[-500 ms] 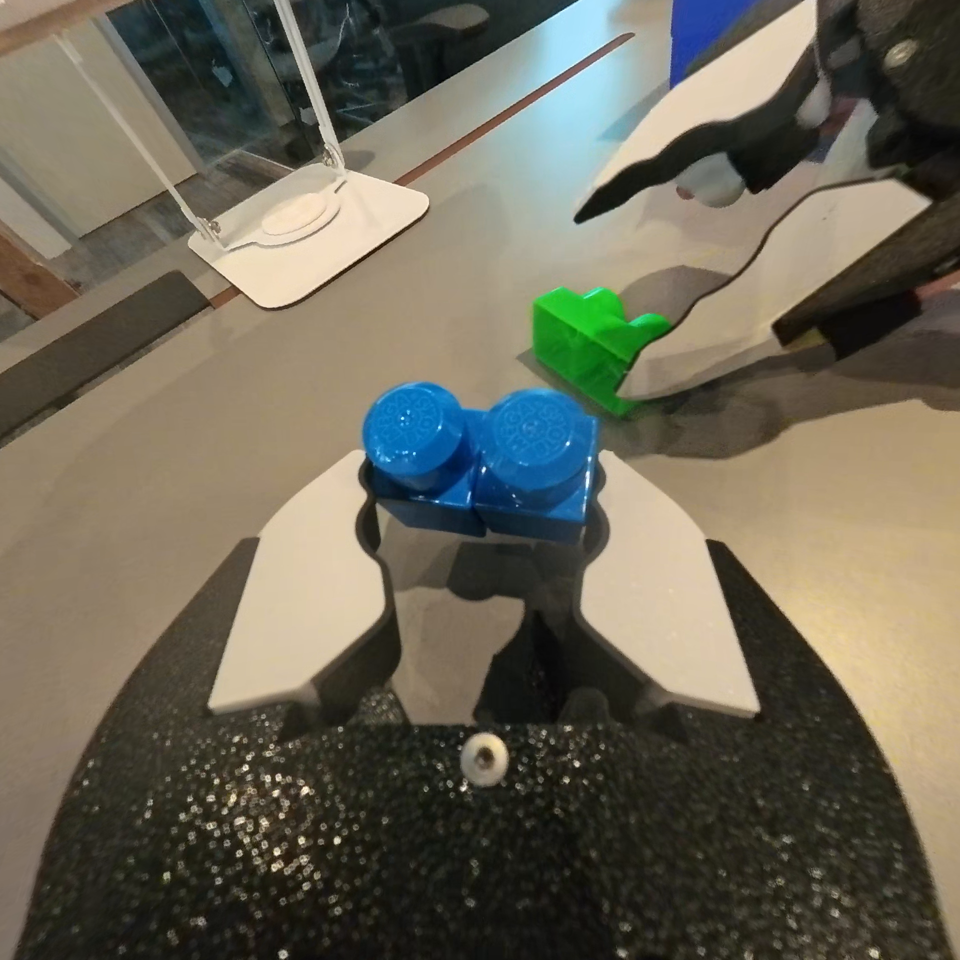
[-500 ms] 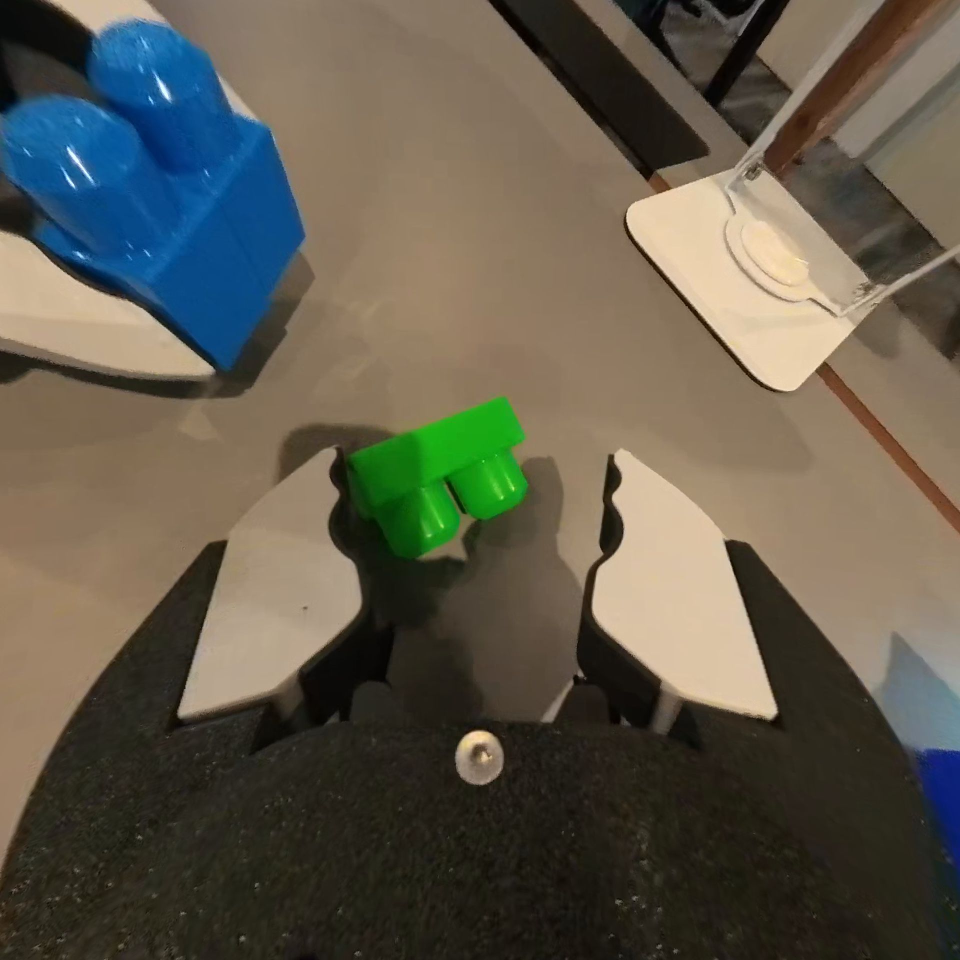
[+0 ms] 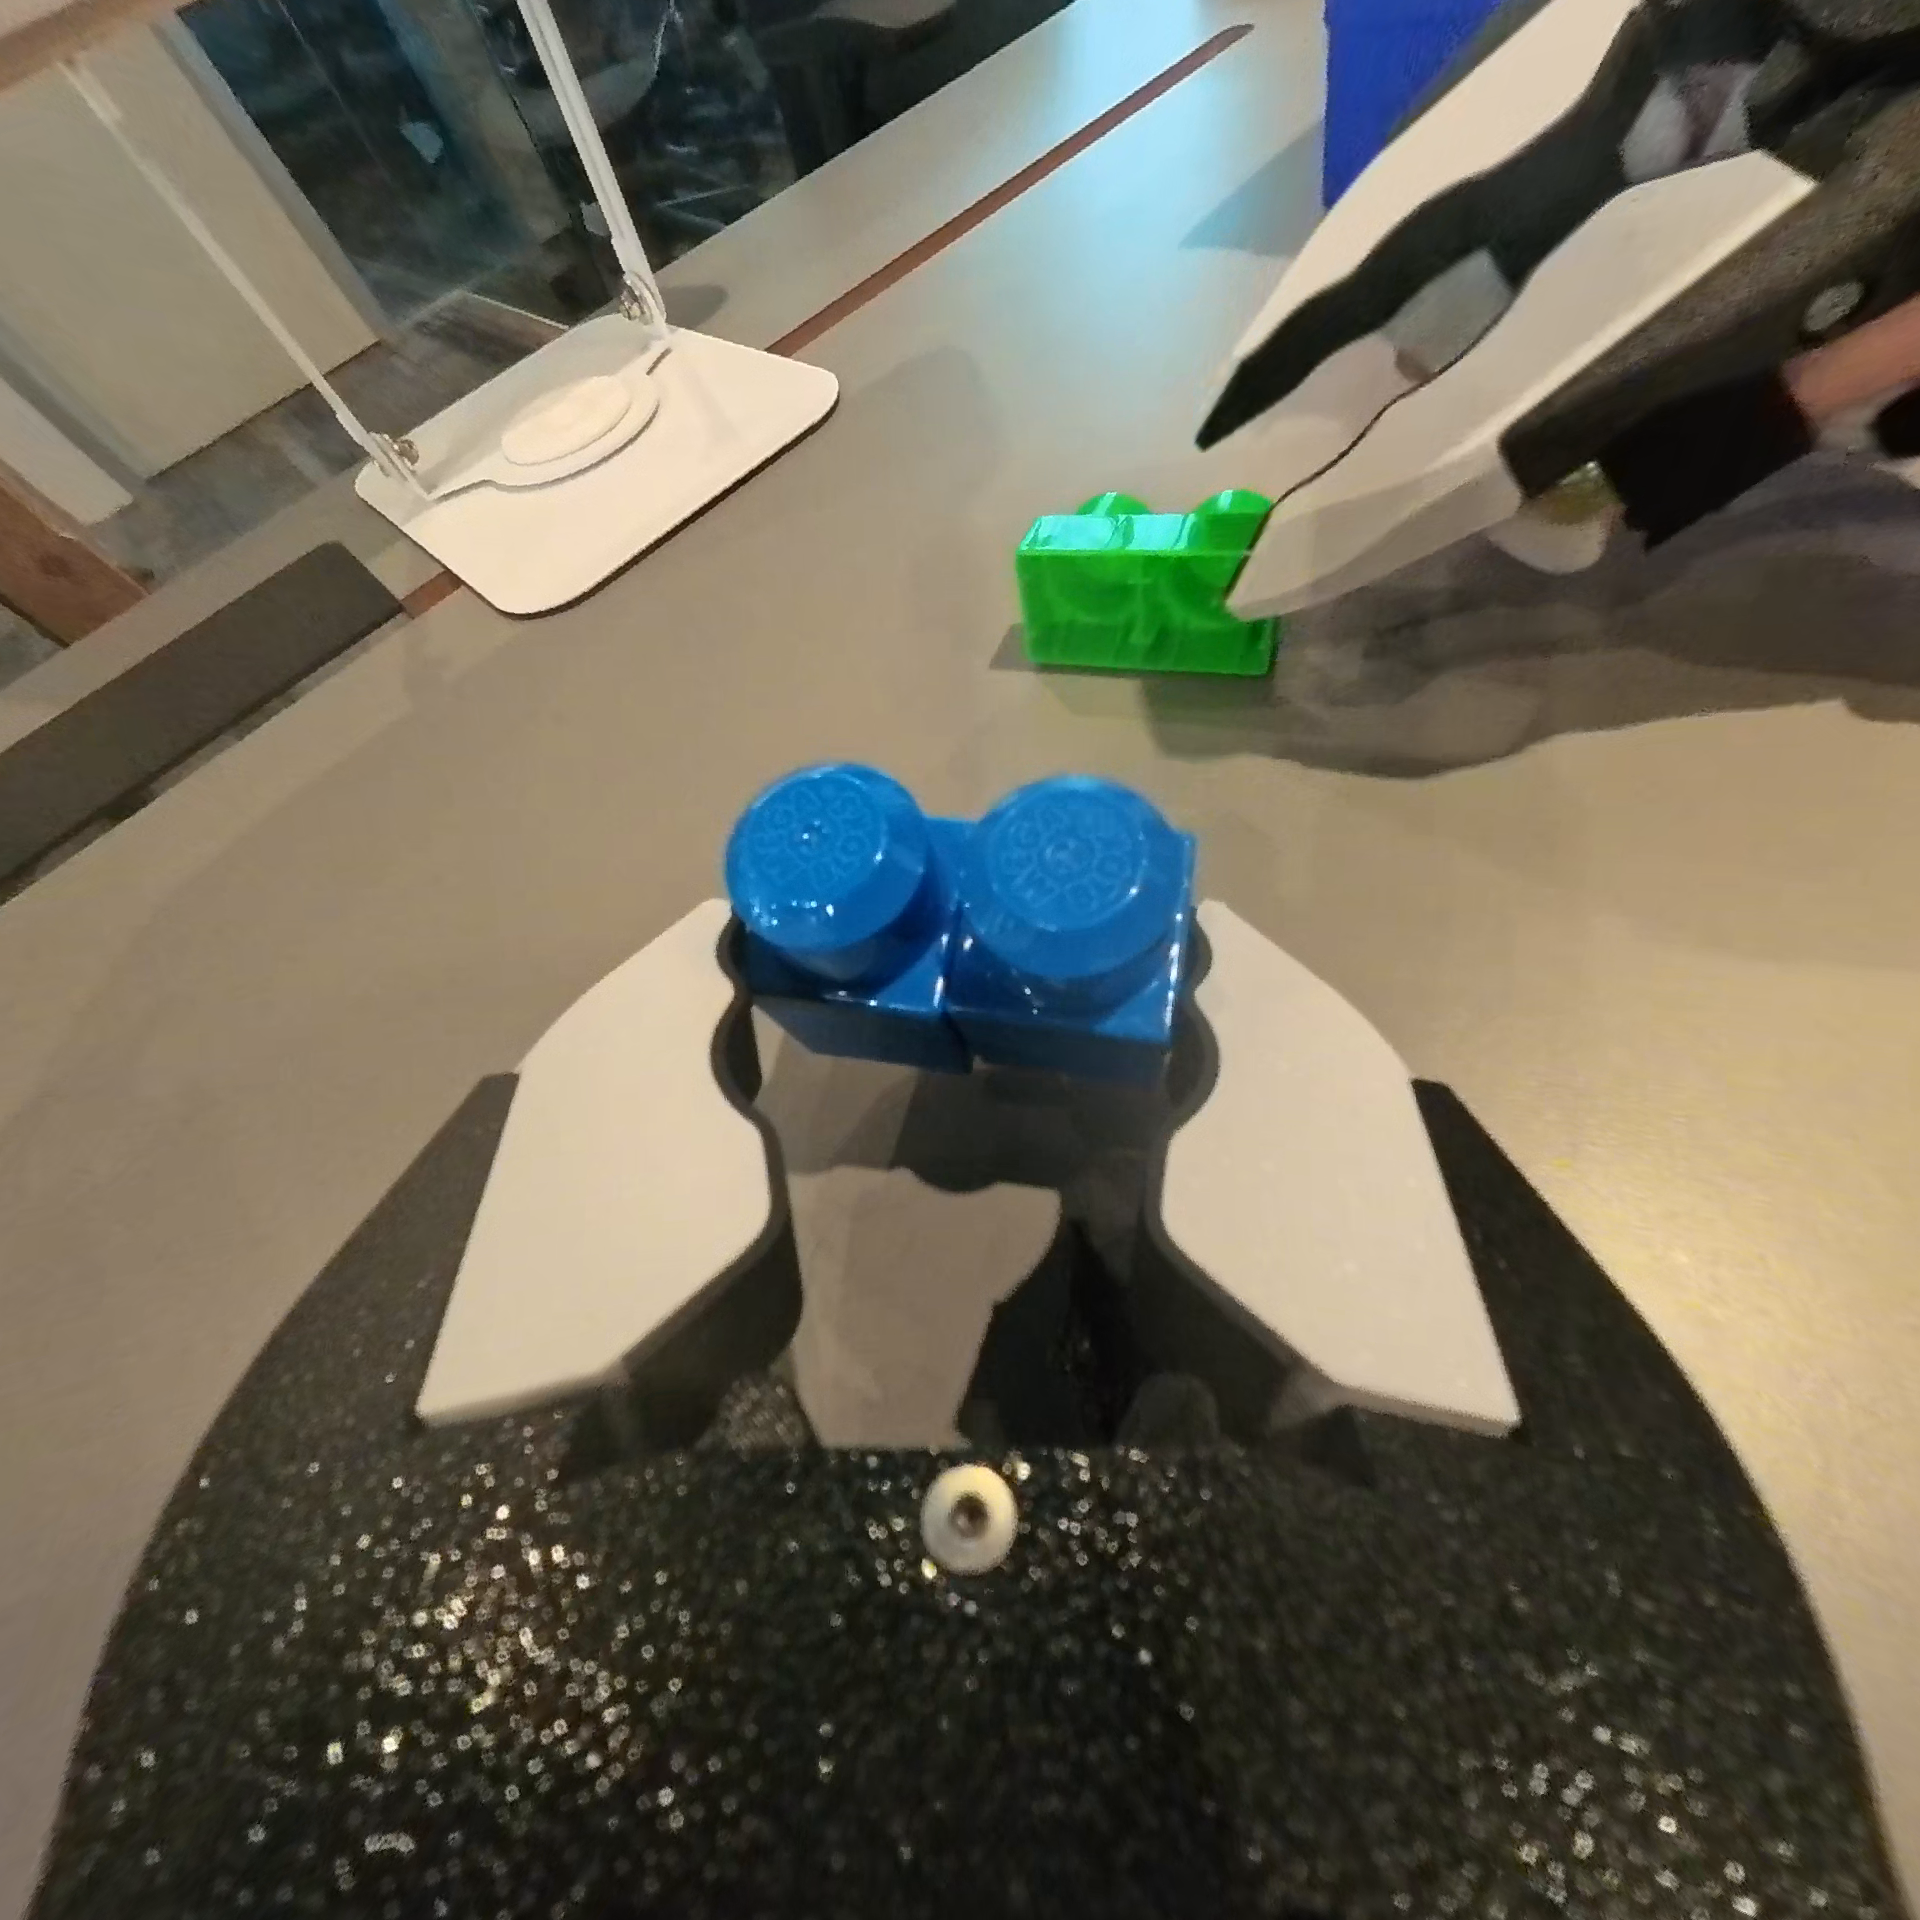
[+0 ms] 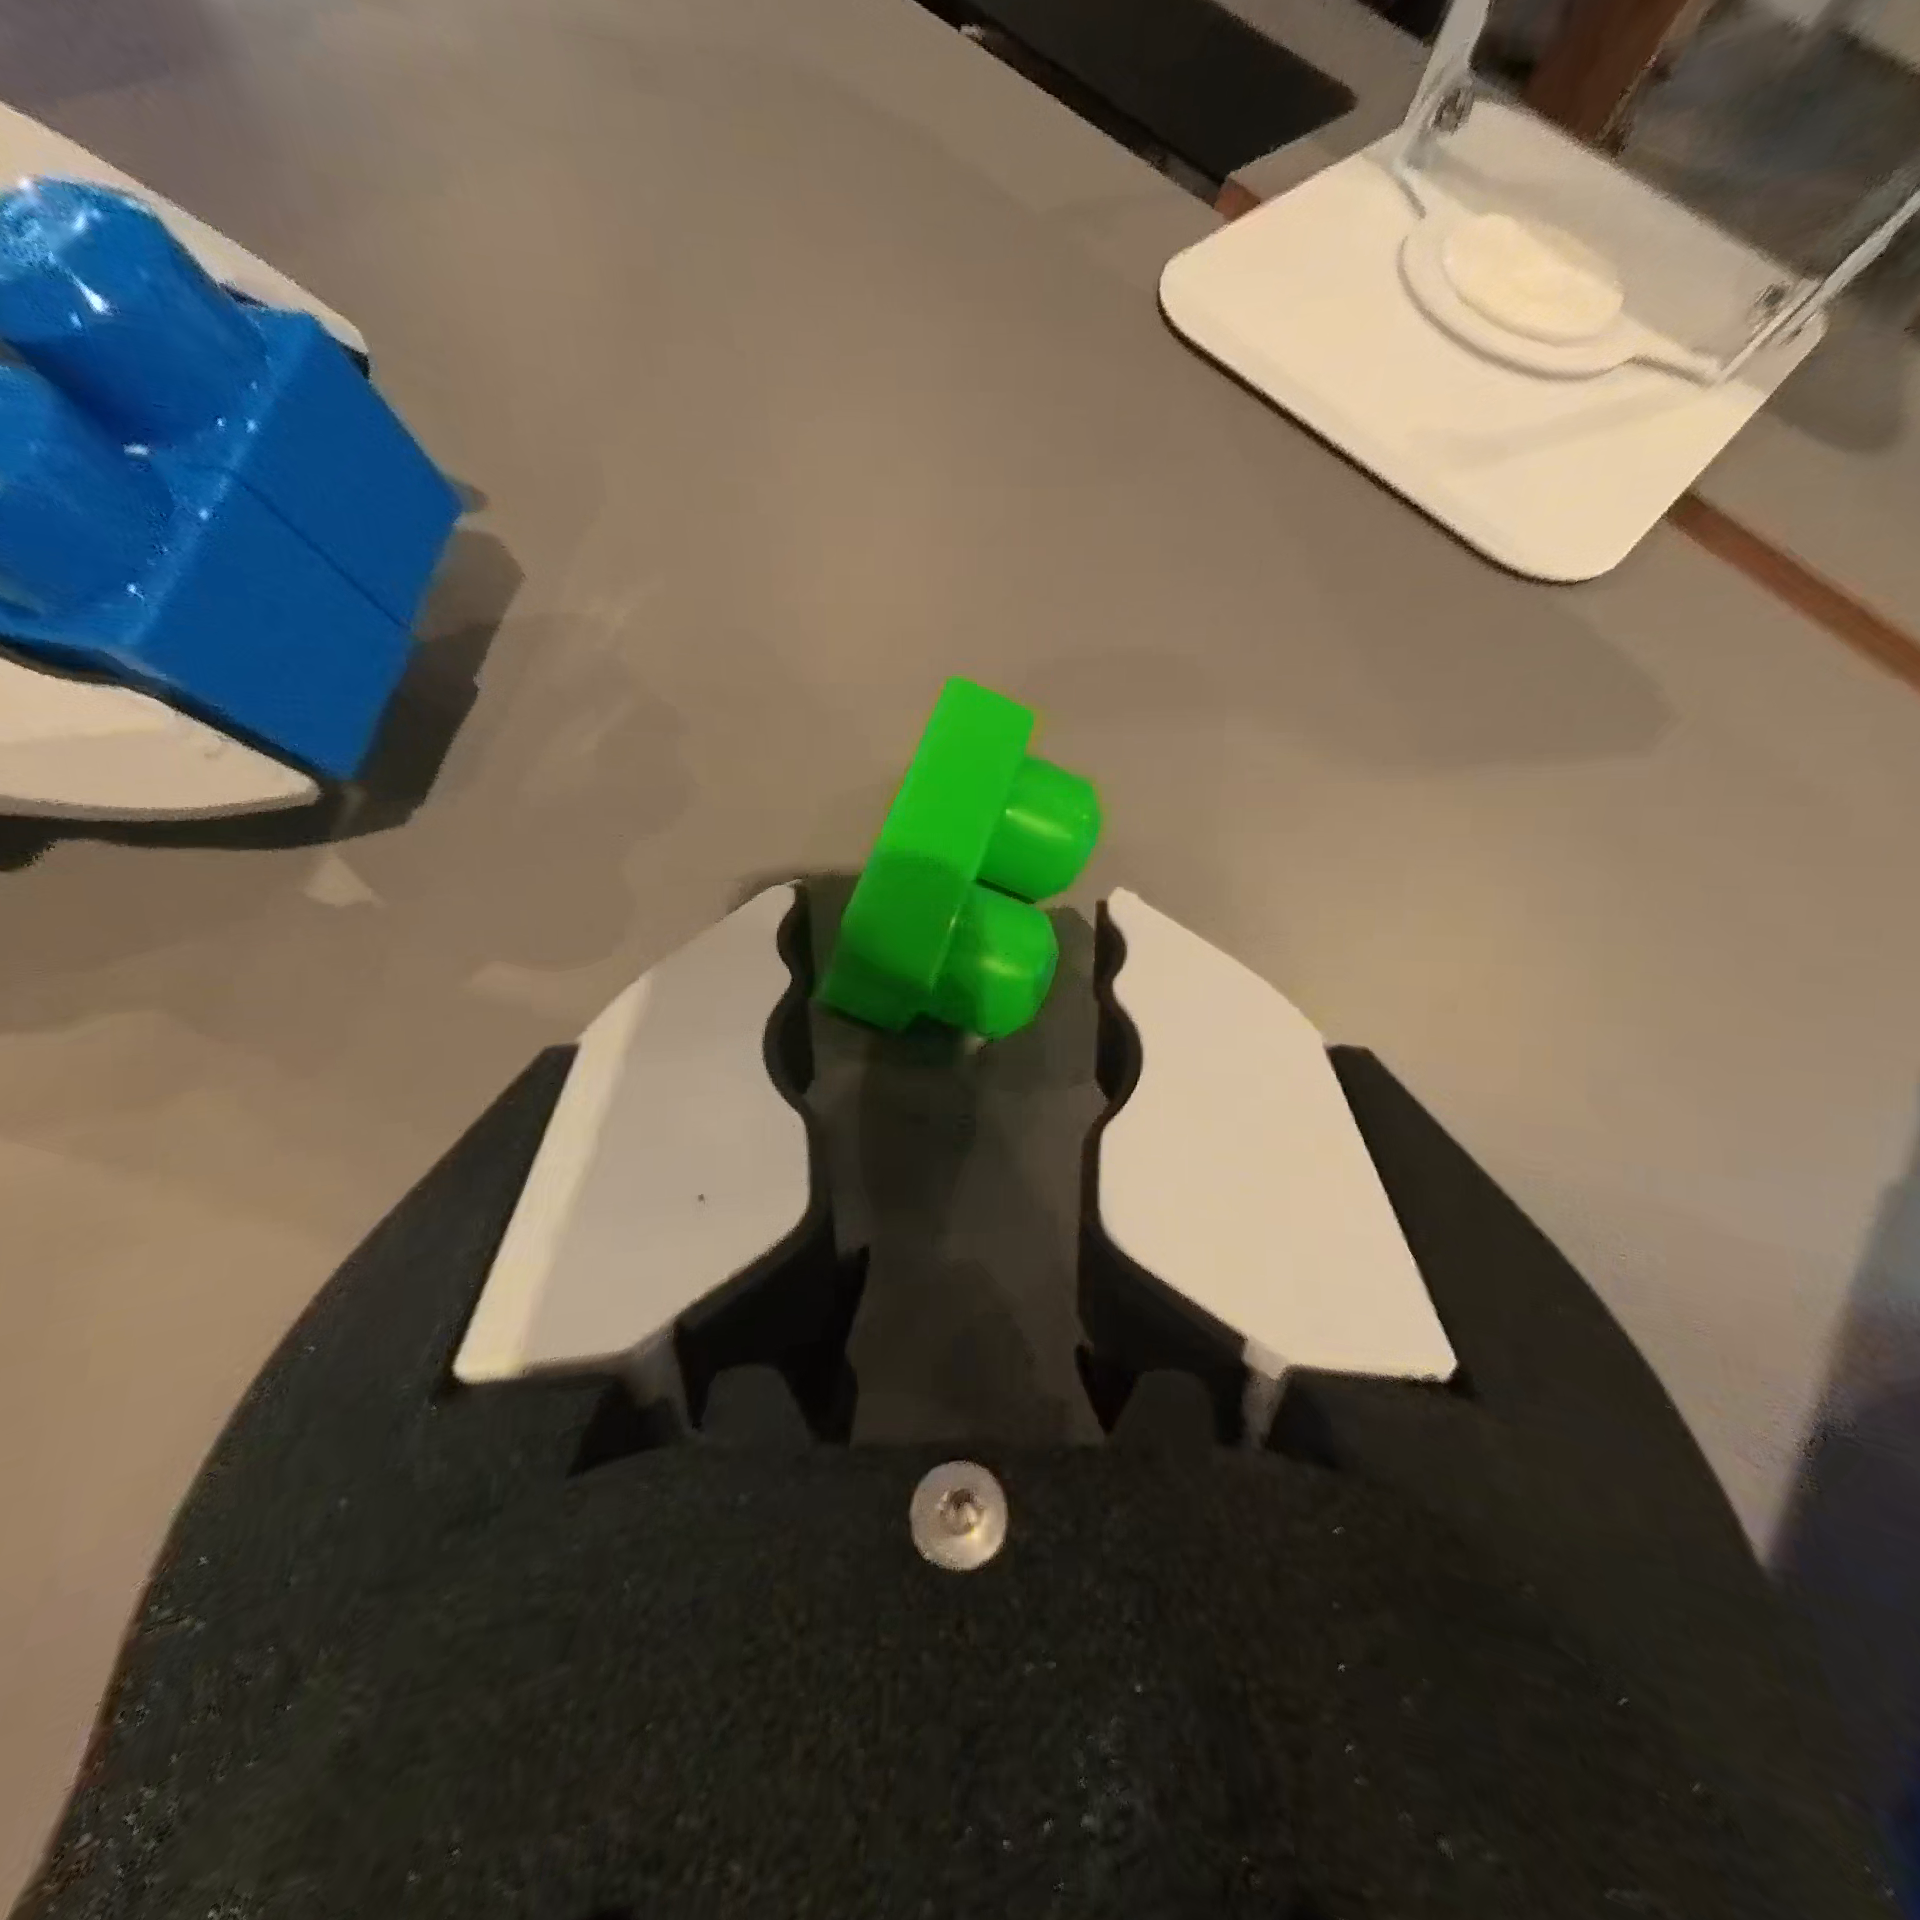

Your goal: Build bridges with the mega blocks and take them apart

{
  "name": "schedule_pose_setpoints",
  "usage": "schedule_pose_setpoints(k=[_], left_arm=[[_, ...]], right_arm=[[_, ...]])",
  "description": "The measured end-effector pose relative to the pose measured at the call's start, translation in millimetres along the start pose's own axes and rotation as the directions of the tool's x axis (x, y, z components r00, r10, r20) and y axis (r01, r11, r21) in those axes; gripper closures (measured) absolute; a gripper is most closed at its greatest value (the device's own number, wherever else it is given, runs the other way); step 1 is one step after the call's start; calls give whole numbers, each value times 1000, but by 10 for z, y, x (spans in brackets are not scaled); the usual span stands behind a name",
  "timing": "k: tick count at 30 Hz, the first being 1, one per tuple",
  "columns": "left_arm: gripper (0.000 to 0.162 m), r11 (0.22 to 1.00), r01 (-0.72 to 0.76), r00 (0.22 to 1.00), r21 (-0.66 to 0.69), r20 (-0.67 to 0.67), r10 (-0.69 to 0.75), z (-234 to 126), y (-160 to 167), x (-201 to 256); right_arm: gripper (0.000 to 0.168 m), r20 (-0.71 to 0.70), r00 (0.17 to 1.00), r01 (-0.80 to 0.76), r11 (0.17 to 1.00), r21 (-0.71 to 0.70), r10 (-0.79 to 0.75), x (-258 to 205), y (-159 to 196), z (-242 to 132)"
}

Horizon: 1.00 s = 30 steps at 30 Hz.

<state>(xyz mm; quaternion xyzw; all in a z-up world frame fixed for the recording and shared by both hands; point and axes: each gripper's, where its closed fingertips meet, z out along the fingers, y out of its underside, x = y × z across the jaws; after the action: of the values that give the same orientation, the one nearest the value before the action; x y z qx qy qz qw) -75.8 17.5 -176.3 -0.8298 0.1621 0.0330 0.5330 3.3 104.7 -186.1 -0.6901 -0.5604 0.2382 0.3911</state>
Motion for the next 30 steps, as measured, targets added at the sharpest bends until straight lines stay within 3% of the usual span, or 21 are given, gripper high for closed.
schedule_pose_setpoints(k=[5,7,10,13,15,18,20,22,25,30], left_arm=[[85,1000,-5,1000,-3,-3,5,4,3,8],[85,1000,-5,1000,-3,-3,5,5,4,9],[85,1000,-5,1000,-2,-5,5,4,2,11],[85,1000,1,1000,2,-8,-1,2,-4,12],[85,1000,5,1000,5,-13,-5,0,-10,16],[85,1000,5,1000,7,-17,-4,1,-14,27],[85,1000,3,1000,7,-20,-2,2,-17,37],[85,1000,0,1000,6,-23,0,6,-19,46],[85,1000,-2,1000,5,-25,2,8,-19,52],[85,1000,0,1000,4,-27,0,7,-19,52]], right_arm=[[103,54,982,-176,981,-85,181,-40,136,109],[114,43,986,-154,979,-129,161,-37,205,131],[120,8,999,-45,996,-80,46,-23,92,94],[120,-132,954,267,963,-25,-268,75,-117,-15],[120,-225,822,520,850,-80,-524,124,-189,-76],[121,-243,457,837,506,-207,-856,92,-188,-111],[120,-191,176,940,222,-258,-966,33,-137,-100],[120,-117,6,965,36,-260,-993,-27,-59,-83],[120,-60,-80,968,-63,-244,-995,-53,-26,-95],[120,5,-99,970,-98,-222,-995,-64,-13,-144]])
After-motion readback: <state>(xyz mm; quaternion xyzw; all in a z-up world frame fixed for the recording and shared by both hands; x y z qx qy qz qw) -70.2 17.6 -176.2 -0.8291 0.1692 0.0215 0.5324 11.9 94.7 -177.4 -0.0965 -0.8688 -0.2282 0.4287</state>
